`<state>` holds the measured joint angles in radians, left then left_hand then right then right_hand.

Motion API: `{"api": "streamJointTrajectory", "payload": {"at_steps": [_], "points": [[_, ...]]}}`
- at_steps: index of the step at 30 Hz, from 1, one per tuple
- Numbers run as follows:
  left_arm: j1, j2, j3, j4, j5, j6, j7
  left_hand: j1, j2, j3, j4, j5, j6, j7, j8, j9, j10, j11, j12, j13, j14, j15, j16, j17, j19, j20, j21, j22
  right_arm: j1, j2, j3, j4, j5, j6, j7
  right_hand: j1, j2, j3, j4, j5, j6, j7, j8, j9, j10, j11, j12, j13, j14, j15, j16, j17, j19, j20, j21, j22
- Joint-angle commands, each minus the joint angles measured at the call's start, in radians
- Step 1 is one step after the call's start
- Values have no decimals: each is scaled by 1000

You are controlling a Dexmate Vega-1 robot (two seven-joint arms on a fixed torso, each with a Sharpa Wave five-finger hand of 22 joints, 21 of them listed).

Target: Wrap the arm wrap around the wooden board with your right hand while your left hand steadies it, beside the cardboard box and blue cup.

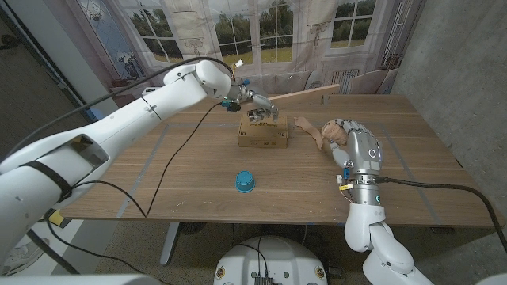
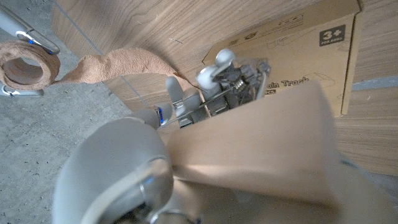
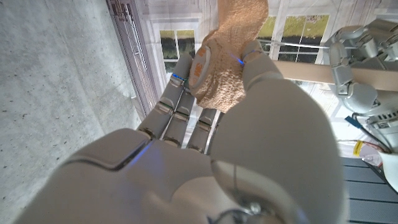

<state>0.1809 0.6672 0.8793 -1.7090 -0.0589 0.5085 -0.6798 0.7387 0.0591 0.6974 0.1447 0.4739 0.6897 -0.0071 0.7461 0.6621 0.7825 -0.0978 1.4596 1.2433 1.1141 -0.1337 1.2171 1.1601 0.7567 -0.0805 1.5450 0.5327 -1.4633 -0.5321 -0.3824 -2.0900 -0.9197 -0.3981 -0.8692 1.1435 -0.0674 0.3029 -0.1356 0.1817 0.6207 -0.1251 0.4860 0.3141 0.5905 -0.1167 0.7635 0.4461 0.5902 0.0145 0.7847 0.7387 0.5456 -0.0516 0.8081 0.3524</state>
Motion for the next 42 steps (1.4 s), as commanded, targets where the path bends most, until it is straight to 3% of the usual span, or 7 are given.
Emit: {"api": "streamJointTrajectory", "payload": {"at_steps": [1, 9, 16, 27, 31, 36, 42], "points": [[-23, -38, -9, 101, -54, -64, -52, 3, -4, 9, 0, 8, 5, 1, -3, 3, 4, 2, 117, 4, 77, -72, 1, 52, -6, -85, 3, 5, 44, 15, -9, 50, -25, 52, -167, 229, 234, -3, 0, 7, 256, 38, 10, 4, 151, 12, 7, 101, 331, -244, -4, 200, -2, -27, 11, -2], [-64, -73, 11, 169, -63, -85, -106, 4, -3, 11, 2, 12, 3, 5, -4, 3, 4, 1, 117, 4, 76, -72, 3, 54, -6, -86, 3, 2, 46, 26, 2, 47, -88, 77, -248, 230, 233, -7, 0, 8, 260, 37, 13, 3, 159, 11, 9, 100, 340, -245, -8, 205, -3, -32, 22, -6], [-107, -110, 49, 228, -43, -89, -148, 5, -3, 11, 3, 15, 3, 4, -2, 6, 3, 2, 117, 4, 77, -72, 6, 58, -9, -85, 5, 3, -6, 109, 104, 12, -220, 146, -248, 229, 230, -11, -1, 10, 264, 35, 15, 2, 167, 10, 12, 97, 348, -245, -14, 210, -2, -35, 35, -11], [-150, -160, 88, 295, -14, -102, -186, 6, -2, 11, 5, 19, 7, 5, 0, 7, 6, 1, 117, 4, 78, -71, 5, 54, -7, -85, 8, 1, -60, 186, 239, -69, -351, 213, -248, 228, 227, -16, -1, 12, 268, 32, 18, 1, 174, 7, 13, 94, 357, -245, -24, 214, -4, -41, 49, -17], [-159, -176, 98, 313, -4, -110, -192, 6, -3, 10, 5, 20, 6, 7, 1, 9, 8, 3, 118, 4, 79, -72, 8, 57, -8, -85, 9, 1, -63, 189, 267, -87, -365, 229, -248, 228, 226, -18, -1, 14, 268, 31, 19, 0, 190, 7, 18, 92, 364, -245, -31, 215, -6, -42, 57, -22], [-174, -200, 115, 343, 8, -118, -208, 7, -3, 10, 6, 22, 6, 6, 2, 10, 6, 2, 117, 4, 76, -72, 7, 56, -7, -85, 6, -4, -58, 116, 267, -111, -316, 211, -246, 227, 224, -21, -2, 15, 278, 30, 24, -1, 198, 6, 20, 94, 376, -245, -35, 218, -7, -44, 67, -27], [-197, -237, 134, 388, 23, -136, -226, 8, -3, 10, 6, 23, 6, 6, 1, 9, 6, 3, 117, 4, 76, -72, 7, 55, -7, -85, 8, -2, -50, 65, 274, -146, -293, 191, -247, 227, 220, -22, -4, 16, 282, 29, 26, -2, 210, 7, 20, 89, 383, -245, -42, 220, -7, -45, 76, -33]]}}
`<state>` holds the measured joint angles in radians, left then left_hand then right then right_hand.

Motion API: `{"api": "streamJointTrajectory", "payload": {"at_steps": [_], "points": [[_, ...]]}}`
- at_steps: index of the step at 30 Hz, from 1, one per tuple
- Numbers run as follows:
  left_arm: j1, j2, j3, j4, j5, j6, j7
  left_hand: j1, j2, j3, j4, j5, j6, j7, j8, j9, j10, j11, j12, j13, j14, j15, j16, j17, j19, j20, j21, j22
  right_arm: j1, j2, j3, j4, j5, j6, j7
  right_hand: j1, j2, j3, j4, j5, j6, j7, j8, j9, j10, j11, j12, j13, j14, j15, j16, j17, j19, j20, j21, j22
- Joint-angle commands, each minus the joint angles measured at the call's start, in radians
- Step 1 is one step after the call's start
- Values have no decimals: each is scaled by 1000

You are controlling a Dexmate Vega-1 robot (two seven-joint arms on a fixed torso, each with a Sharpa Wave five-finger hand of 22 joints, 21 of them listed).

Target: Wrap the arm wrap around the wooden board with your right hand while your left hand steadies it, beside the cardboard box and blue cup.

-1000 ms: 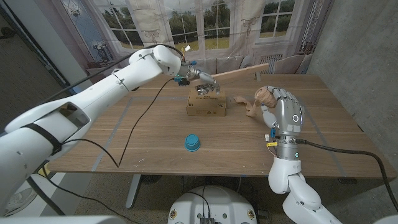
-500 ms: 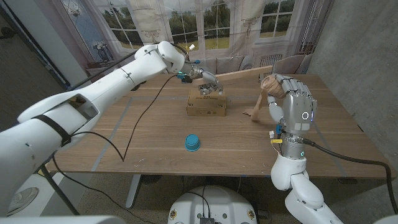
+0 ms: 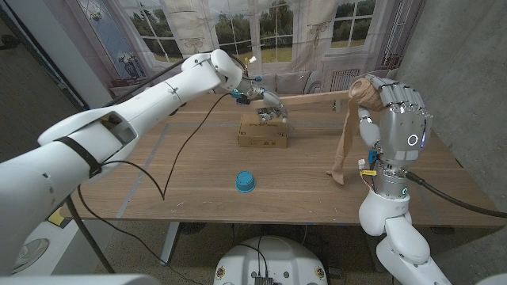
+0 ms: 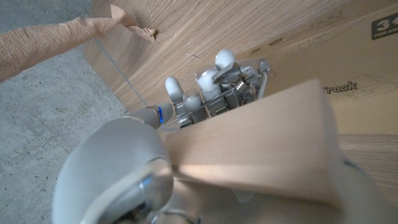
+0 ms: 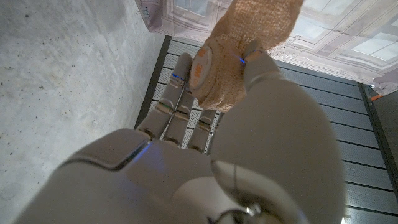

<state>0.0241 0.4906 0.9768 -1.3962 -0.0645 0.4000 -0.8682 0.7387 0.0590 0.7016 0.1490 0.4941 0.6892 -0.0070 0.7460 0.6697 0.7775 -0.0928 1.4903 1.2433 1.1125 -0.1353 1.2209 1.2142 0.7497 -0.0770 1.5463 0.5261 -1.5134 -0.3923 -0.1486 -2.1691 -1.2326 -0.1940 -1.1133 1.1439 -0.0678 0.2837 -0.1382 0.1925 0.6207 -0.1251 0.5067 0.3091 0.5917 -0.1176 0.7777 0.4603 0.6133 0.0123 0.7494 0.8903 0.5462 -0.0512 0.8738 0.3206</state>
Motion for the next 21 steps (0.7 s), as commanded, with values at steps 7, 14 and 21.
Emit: {"api": "streamJointTrajectory", "payload": {"at_steps": [7, 14, 21], "points": [[-59, -101, 53, 123, 41, -60, -55, 8, -3, 5, 2, 5, 7, 6, 0, -1, 12, 0, 87, 4, 79, -70, 5, 2, 0, -89, 8, 6, 2, -120, 45, -105, 15, -53, 7, 226, 218, -4, -2, 7, 284, 30, 7, 1, 215, 9, 5, 75, 370, -242, -13, 73, -10, -44, 21, -8], [-67, -140, 59, 185, 40, -100, -69, 9, -4, 5, 2, 6, 10, 8, -2, -6, 11, -1, 86, 4, 78, -70, 5, 2, 0, -89, 7, 3, 2, -150, 59, -137, 15, -77, 27, 226, 217, -4, -3, 8, 283, 27, 7, 0, 214, 8, 3, 78, 373, -242, -19, 76, -14, -46, 28, -13], [-71, -178, 49, 262, 21, -152, -89, 10, -7, 4, 2, 8, 14, 6, -3, -10, 10, -1, 86, 4, 75, -71, 10, 8, -2, -87, 8, 4, 22, -171, 71, -149, 33, -76, 43, 225, 217, -5, -3, 8, 283, 27, 8, -1, 216, 9, 2, 79, 376, -242, -25, 79, -17, -47, 35, -18]]}}
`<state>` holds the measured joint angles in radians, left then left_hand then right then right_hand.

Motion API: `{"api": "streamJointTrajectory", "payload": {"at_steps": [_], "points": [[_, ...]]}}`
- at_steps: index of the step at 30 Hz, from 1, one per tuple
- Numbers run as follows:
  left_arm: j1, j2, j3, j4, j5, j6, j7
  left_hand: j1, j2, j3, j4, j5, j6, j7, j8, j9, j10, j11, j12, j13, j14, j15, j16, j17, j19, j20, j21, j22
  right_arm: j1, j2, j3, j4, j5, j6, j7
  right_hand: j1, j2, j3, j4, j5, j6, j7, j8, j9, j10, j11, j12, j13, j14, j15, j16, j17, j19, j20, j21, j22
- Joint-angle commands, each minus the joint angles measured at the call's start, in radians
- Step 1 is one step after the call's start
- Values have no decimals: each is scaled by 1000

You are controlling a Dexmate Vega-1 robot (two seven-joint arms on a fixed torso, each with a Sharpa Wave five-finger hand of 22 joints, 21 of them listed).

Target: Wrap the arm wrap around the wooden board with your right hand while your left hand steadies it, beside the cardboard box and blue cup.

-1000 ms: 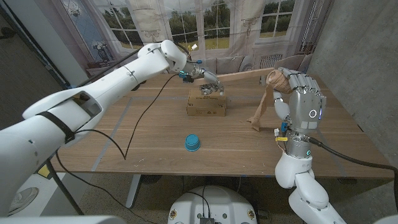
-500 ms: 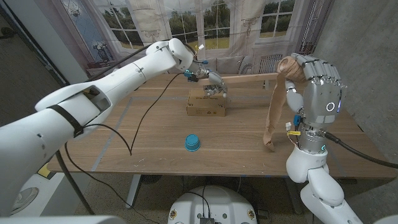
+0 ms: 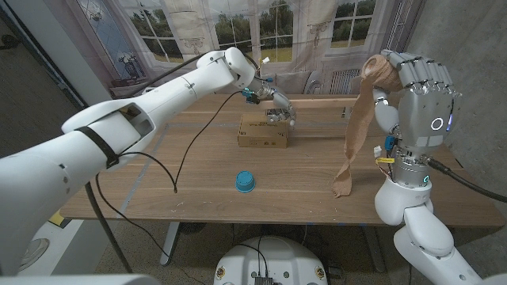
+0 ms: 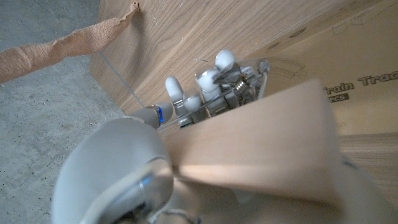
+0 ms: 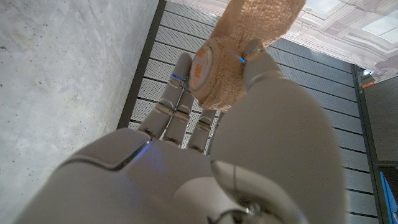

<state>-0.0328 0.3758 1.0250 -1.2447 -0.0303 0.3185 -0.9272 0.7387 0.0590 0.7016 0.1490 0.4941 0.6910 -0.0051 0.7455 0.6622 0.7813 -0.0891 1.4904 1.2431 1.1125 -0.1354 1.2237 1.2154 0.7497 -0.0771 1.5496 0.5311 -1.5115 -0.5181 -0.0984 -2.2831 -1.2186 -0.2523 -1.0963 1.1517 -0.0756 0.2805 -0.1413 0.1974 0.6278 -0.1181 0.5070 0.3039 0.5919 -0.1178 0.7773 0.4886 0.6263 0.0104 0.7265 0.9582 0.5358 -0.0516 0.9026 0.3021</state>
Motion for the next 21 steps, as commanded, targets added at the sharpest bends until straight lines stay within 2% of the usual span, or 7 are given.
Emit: {"api": "streamJointTrajectory", "payload": {"at_steps": [1, 10, 21], "points": [[-16, -69, 0, 124, -16, -80, -36, 10, -8, 4, 1, 8, 11, 3, -4, -4, 6, -4, 86, 4, 74, -70, 8, 7, -1, -88, 3, -3, 24, -49, 23, -37, 22, -17, 33, 217, 225, -2, 0, 4, 276, 19, 8, 4, 216, 8, 2, 51, 364, -240, -3, 12, -8, -47, 6, 0], [-37, -130, -2, 248, -31, -145, -85, 12, -14, 3, 0, 12, 18, -1, -8, -14, 4, -5, 86, 4, 70, -70, 7, 4, -8, -84, 4, -1, 77, -80, 34, -45, 25, -14, 88, 216, 224, -2, 0, 4, 277, 19, 8, 3, 217, 8, 1, 53, 368, -240, -7, 18, -11, -47, 14, -6], [-63, -187, 9, 346, -11, -177, -117, 14, -16, 3, -1, 15, 23, -1, -13, -23, 2, -3, 85, 4, 68, -70, 4, 0, -9, -82, 3, -4, 140, -114, 54, -69, 32, -2, 174, 214, 224, -3, 1, 4, 278, 18, 9, 1, 221, 7, -4, 52, 371, -240, -16, 27, -15, -48, 26, -15]]}}
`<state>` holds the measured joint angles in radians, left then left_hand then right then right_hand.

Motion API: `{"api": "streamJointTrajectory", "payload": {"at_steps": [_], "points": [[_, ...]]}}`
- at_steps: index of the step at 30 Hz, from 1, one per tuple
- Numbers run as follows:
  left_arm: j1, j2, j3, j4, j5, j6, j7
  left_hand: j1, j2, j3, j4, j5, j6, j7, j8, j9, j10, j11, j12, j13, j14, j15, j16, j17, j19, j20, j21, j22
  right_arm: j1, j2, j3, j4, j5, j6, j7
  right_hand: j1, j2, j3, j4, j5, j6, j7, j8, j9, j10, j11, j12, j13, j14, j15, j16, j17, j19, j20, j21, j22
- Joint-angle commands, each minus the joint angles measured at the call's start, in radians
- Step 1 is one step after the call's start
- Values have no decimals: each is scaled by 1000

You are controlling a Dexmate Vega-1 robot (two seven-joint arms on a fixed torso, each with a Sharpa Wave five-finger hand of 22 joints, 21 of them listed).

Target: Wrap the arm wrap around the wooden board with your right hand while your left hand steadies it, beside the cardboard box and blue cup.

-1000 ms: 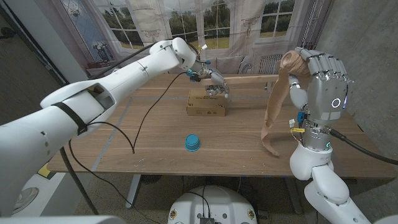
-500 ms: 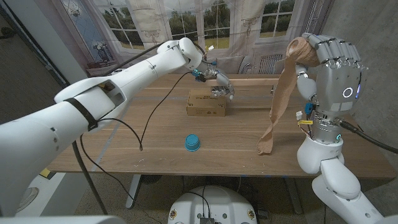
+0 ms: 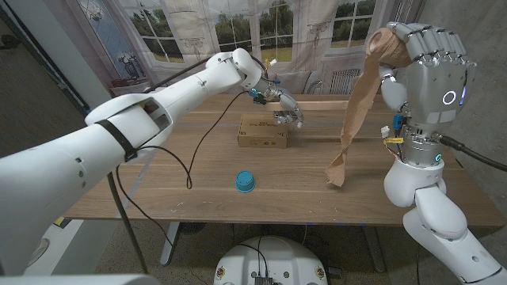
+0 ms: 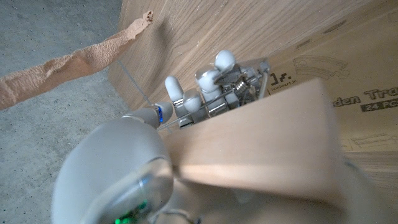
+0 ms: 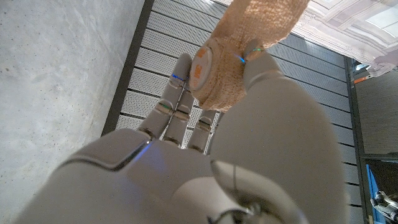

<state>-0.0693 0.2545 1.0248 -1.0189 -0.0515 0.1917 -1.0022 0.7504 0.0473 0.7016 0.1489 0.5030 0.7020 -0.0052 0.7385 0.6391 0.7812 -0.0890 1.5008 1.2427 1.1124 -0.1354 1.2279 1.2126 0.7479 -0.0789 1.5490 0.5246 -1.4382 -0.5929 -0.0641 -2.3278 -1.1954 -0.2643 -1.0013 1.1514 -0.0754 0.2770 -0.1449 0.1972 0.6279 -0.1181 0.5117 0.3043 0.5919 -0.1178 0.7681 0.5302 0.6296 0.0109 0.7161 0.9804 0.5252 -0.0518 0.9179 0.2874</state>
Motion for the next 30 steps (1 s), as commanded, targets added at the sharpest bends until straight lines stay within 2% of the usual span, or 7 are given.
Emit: {"api": "streamJointTrajectory", "payload": {"at_steps": [1, 16, 26, 30], "points": [[-27, -68, 9, 125, 11, -51, -43, 3, -4, 3, -1, 6, 11, 0, -5, 2, 3, -1, 75, 4, 69, -70, 1, 4, -7, -80, 4, 1, 72, -43, 23, -28, 13, 13, 91, 214, 224, 1, 4, 5, 278, 19, 5, 1, 222, 7, 5, 10, 369, -241, -6, 6, -5, -48, 13, -2], [-37, -111, 6, 186, 29, -73, -52, 5, -2, 2, 1, 8, 7, 1, -4, 9, 3, -2, 75, 4, 67, -70, -2, 1, -7, -80, 5, -1, 179, -65, 17, -23, 51, 53, 176, 217, 208, -1, -4, 11, 306, 29, 16, -3, 266, 18, 6, 6, 402, -241, 1, 39, -1, -48, 36, -22], [-47, -133, 17, 198, 47, -67, -65, 6, -1, 1, 2, 9, 6, 2, -5, 9, 3, 0, 75, 4, 69, -70, -1, 1, -7, -80, 7, 0, 254, -75, -4, 14, 87, 75, 219, 216, 207, 1, -4, 14, 305, 29, 16, -5, 266, 17, 1, 10, 404, -240, -3, 52, -6, -50, 44, -31], [-44, -130, 19, 182, 51, -60, -68, 6, -1, 0, 2, 10, 5, 3, -5, 12, 6, 0, 76, 4, 67, -70, -1, 2, -8, -81, 7, 0, 286, -78, -13, 30, 110, 86, 235, 216, 206, 2, -4, 15, 307, 27, 16, -6, 265, 17, -2, 12, 405, -240, -4, 57, -6, -51, 49, -35]]}}
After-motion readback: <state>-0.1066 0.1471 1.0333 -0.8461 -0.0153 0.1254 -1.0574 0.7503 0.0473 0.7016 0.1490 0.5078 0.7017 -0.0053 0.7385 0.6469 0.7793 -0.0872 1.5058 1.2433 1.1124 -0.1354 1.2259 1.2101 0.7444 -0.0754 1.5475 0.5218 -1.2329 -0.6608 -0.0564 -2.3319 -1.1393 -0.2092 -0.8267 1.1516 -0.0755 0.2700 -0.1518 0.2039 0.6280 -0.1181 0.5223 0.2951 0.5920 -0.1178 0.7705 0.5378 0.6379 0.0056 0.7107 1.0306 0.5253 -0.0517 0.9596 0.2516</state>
